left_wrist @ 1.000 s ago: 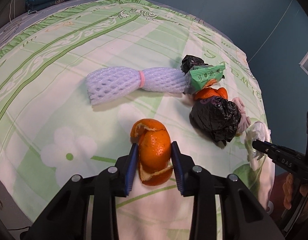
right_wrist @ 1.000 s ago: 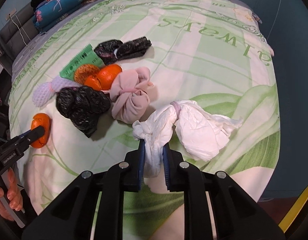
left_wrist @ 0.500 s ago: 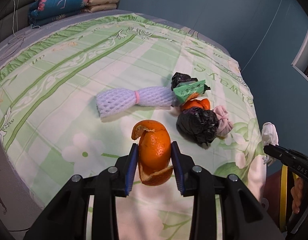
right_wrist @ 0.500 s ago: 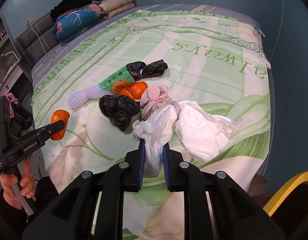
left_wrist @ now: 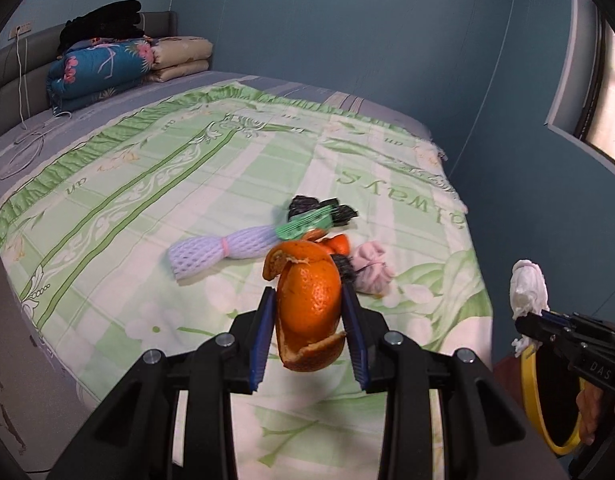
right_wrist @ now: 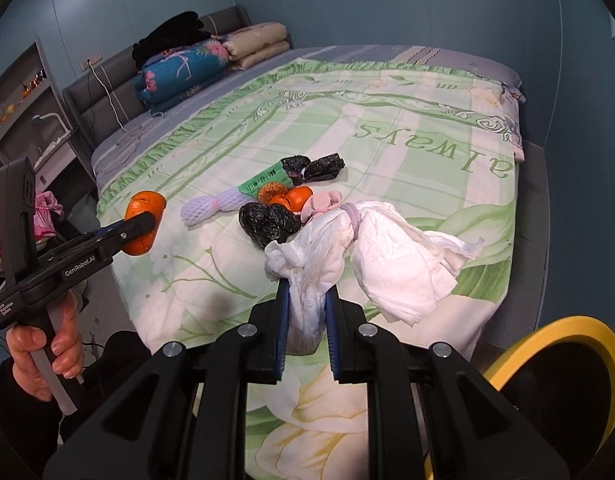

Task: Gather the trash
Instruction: 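Carry orange peel and white tissues to the yellow bin and open both tools inside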

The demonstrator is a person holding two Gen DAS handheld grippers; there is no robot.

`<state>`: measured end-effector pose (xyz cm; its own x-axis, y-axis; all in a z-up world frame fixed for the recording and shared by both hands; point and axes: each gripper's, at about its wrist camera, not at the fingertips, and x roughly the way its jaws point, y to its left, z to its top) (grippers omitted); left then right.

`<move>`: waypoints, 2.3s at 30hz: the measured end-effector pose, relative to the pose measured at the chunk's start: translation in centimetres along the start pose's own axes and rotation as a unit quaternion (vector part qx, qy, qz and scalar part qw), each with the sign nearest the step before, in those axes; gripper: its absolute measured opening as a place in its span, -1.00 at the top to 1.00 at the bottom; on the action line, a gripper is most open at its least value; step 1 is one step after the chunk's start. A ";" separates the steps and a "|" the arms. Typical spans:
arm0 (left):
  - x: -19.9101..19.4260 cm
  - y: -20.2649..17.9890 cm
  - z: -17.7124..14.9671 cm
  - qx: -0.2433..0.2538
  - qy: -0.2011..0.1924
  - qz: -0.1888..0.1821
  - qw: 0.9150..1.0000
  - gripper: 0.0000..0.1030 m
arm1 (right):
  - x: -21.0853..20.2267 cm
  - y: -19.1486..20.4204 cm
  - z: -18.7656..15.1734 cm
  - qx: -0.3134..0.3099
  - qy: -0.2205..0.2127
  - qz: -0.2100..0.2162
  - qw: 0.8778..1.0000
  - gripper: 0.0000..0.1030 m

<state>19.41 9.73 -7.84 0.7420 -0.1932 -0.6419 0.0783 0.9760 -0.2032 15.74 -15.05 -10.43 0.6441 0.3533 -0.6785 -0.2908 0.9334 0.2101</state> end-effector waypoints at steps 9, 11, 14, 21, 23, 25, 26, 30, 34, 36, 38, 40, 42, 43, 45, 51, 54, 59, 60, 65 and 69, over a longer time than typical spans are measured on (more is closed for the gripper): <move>-2.8 -4.4 0.4 0.010 -0.022 -0.032 0.999 0.39 | -4.7 -1.3 -0.4 0.007 -0.044 0.002 0.999 0.70; -3.2 -5.0 0.4 0.012 -0.025 -0.039 0.999 0.39 | -5.7 -1.6 -0.5 0.009 -0.052 0.000 0.999 0.70; -3.9 -6.2 0.5 0.013 -0.030 -0.050 0.998 0.39 | -6.9 -2.2 -0.5 0.016 -0.065 -0.003 0.998 0.70; -5.2 -8.7 0.6 0.022 -0.038 -0.077 0.996 0.39 | -9.5 -3.6 -0.7 0.034 -0.089 -0.014 0.995 0.70; -5.5 -9.5 0.6 0.028 -0.041 -0.081 0.995 0.39 | -10.2 -4.0 -0.9 0.037 -0.094 -0.019 0.995 0.70; -5.6 -10.2 0.6 0.030 -0.040 -0.088 0.995 0.39 | -10.8 -4.3 -1.2 0.043 -0.099 -0.024 0.994 0.70; -5.7 -10.5 0.5 0.031 -0.040 -0.093 0.994 0.39 | -11.1 -4.5 -1.2 0.045 -0.100 -0.027 0.994 0.70; -6.0 -12.1 0.5 0.045 -0.043 -0.103 0.993 0.39 | -12.4 -5.6 -1.4 0.057 -0.108 -0.037 0.992 0.70; -5.8 -13.9 0.4 0.062 -0.038 -0.115 0.991 0.39 | -13.3 -6.6 -1.6 0.068 -0.115 -0.048 0.990 0.70; -5.7 -14.7 0.2 0.068 -0.037 -0.119 0.990 0.39 | -13.7 -6.9 -1.8 0.073 -0.117 -0.053 0.989 0.70; -5.5 -15.3 0.1 0.074 -0.032 -0.126 0.989 0.39 | -13.9 -7.4 -1.8 0.080 -0.117 -0.059 0.988 0.70; -5.3 -16.1 -0.2 0.081 -0.028 -0.131 0.988 0.39 | -14.2 -7.9 -2.0 0.087 -0.117 -0.063 0.987 0.70; -5.1 -16.8 -0.4 0.088 -0.025 -0.136 0.986 0.39 | -14.4 -8.4 -2.1 0.095 -0.118 -0.071 0.986 0.70; -4.9 -17.3 -0.6 0.093 -0.021 -0.141 0.985 0.39 | -14.5 -8.6 -2.2 0.098 -0.118 -0.073 0.985 0.70; -4.5 -18.2 -0.9 0.102 -0.013 -0.149 0.983 0.39 | -14.8 -9.3 -2.4 0.107 -0.118 -0.080 0.984 0.70; -3.5 -21.0 -2.1 0.127 0.006 -0.164 0.978 0.39 | -15.4 -11.3 -3.0 0.131 -0.119 -0.102 0.979 0.70; -3.0 -22.5 -2.7 0.142 0.014 -0.174 0.974 0.39 | -15.2 -12.4 -3.5 0.147 -0.114 -0.102 0.977 0.70; -1.8 -24.7 -3.7 0.161 0.031 -0.181 0.970 0.39 | -14.6 -14.1 -4.7 0.167 -0.102 -0.102 0.975 0.70; -1.5 -24.9 -3.8 0.164 0.035 -0.182 0.969 0.39 | -14.5 -14.4 -4.9 0.172 -0.100 -0.101 0.975 0.70; -0.3 -26.5 -5.0 0.181 0.058 -0.187 0.964 0.39 | -13.9 -15.8 -5.5 0.193 -0.092 -0.097 0.972 0.69; 0.5 -27.7 -6.0 0.193 0.075 -0.192 0.959 0.39 | -13.3 -16.7 -6.1 0.207 -0.083 -0.091 0.971 0.69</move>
<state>13.63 -18.03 -7.02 0.5077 -0.5292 -0.6798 0.5889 0.7891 -0.1746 7.73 -35.75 -9.16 0.7733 0.1524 -0.6155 0.1259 0.9144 0.3847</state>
